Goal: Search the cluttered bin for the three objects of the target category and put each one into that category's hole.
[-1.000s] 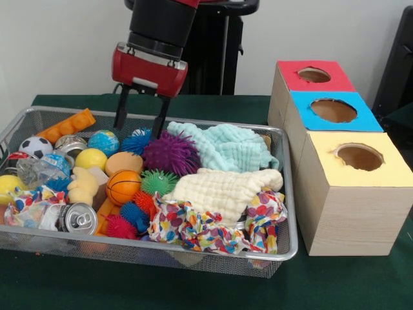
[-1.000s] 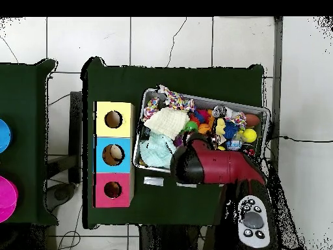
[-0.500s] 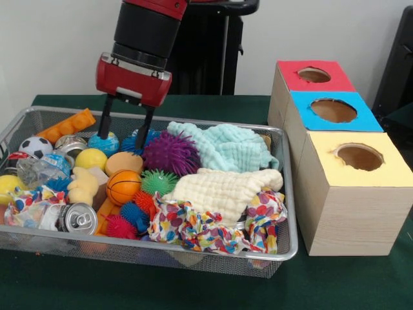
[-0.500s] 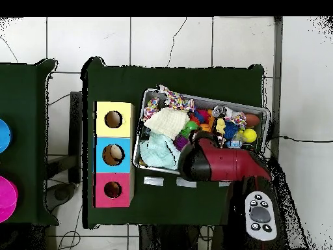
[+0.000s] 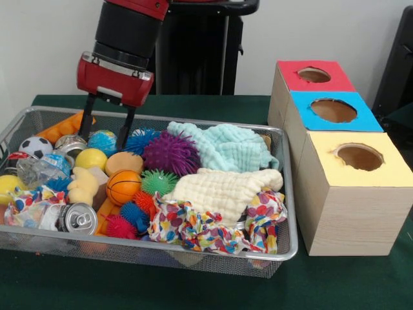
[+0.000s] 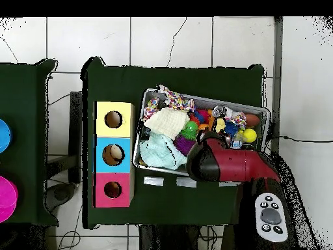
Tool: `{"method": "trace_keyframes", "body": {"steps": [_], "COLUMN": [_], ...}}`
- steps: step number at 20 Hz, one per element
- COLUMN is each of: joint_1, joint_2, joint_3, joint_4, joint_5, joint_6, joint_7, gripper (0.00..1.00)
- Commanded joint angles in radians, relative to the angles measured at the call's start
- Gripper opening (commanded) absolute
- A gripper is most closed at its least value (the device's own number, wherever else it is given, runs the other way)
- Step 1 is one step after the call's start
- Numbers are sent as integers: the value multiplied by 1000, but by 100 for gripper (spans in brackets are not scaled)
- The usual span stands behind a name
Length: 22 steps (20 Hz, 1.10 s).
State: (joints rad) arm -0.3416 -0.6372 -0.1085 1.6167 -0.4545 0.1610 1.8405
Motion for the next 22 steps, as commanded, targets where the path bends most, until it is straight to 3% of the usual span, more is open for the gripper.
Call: {"method": "trace_keyframes", "body": {"steps": [1, 22], "joint_1": [-26, -115], "joint_2": [72, 201], "joint_3": [80, 155], "joint_4": [-61, -127], "joint_5": [-77, -156], "joint_6": [-67, -262], "joint_7": [14, 45], "gripper": [100, 100]}}
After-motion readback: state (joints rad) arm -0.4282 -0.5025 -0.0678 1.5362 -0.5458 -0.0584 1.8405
